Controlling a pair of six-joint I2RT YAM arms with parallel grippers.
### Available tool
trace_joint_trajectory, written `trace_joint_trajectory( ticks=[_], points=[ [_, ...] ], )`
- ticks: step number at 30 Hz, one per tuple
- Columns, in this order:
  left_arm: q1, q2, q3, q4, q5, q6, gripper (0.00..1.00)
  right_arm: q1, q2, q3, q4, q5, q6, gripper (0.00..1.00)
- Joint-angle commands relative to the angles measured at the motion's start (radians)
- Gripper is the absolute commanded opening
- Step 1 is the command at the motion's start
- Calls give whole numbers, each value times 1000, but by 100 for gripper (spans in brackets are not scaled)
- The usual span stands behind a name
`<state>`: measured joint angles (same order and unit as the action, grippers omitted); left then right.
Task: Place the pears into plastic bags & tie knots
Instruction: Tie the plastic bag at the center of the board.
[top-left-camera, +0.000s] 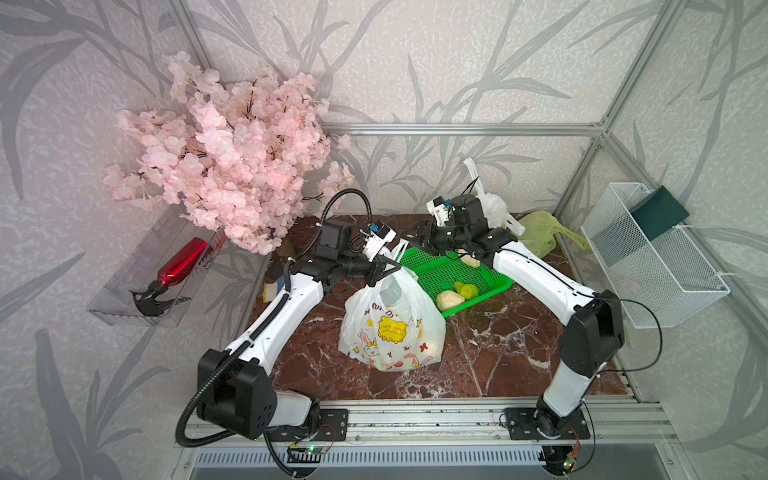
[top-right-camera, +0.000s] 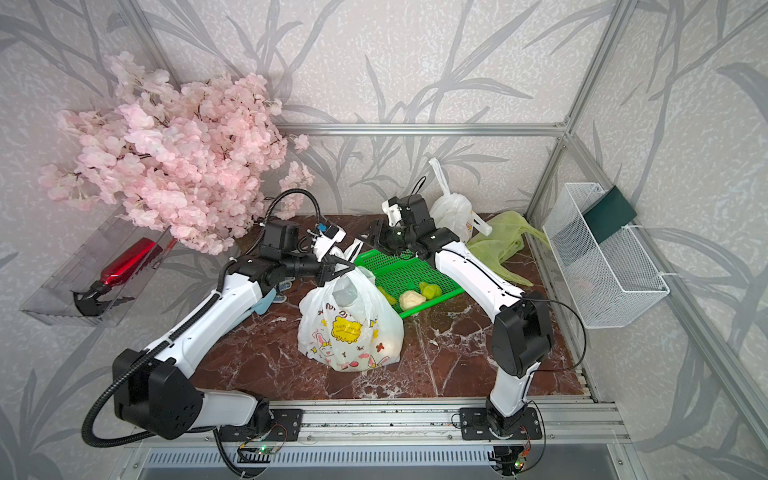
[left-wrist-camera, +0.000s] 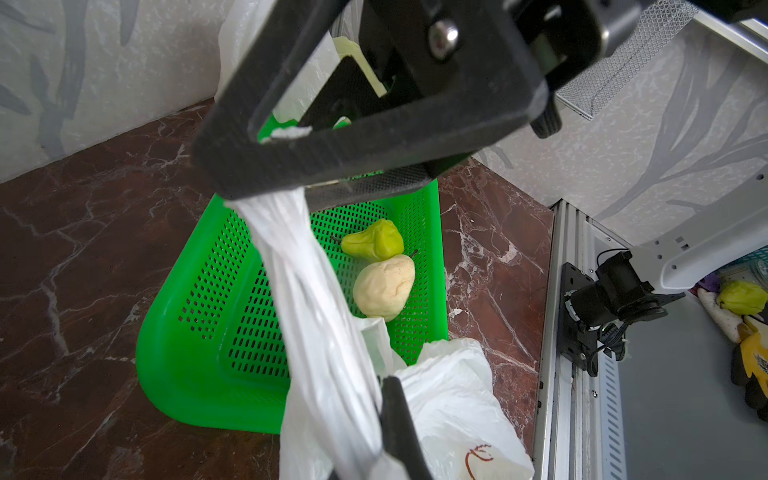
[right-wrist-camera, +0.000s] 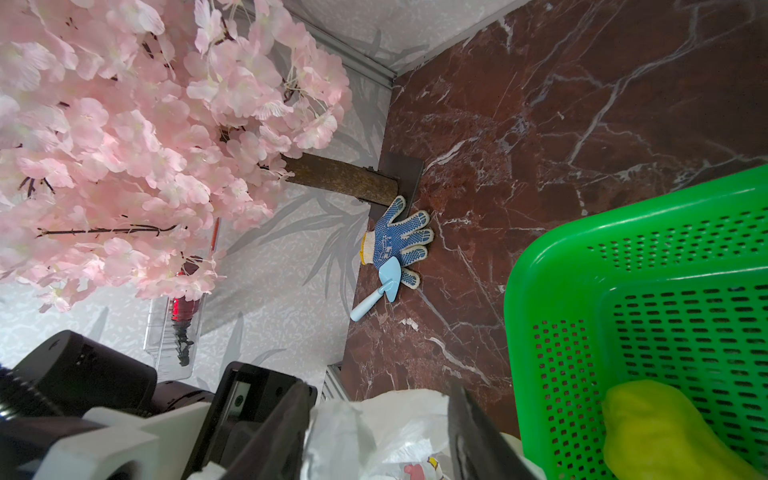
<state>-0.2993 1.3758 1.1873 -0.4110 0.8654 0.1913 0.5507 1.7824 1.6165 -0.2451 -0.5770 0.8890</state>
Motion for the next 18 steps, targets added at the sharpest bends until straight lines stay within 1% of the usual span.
trace_joint_trajectory(
  ticks=[1, 5, 8, 10, 13, 16, 18],
  points=[
    [-3, -26, -8, -11, 8, 34, 0, -2, 14, 49, 1, -4, -6, 47],
    [-3, -24, -7, -7, 9, 28, 0, -1, 15, 47, 5, -10, -12, 30],
    [-4, -27, -9, -6, 1, 23, 0, -2, 11, 29, 46, -26, -5, 17],
    [-1, -32, -11, -13, -11, 23, 0, -2, -1, 19, 65, -20, -10, 11],
    [2, -48, -16, -25, -49, 5, 0, -4, -29, -6, 110, -15, -28, 7],
    [10, -69, -33, -33, -93, -46, 8, -11, -92, -85, 231, -24, -37, 3],
    [17, -69, -38, -56, -87, -52, 9, -12, -142, -146, 299, -17, -52, 2]
  ],
)
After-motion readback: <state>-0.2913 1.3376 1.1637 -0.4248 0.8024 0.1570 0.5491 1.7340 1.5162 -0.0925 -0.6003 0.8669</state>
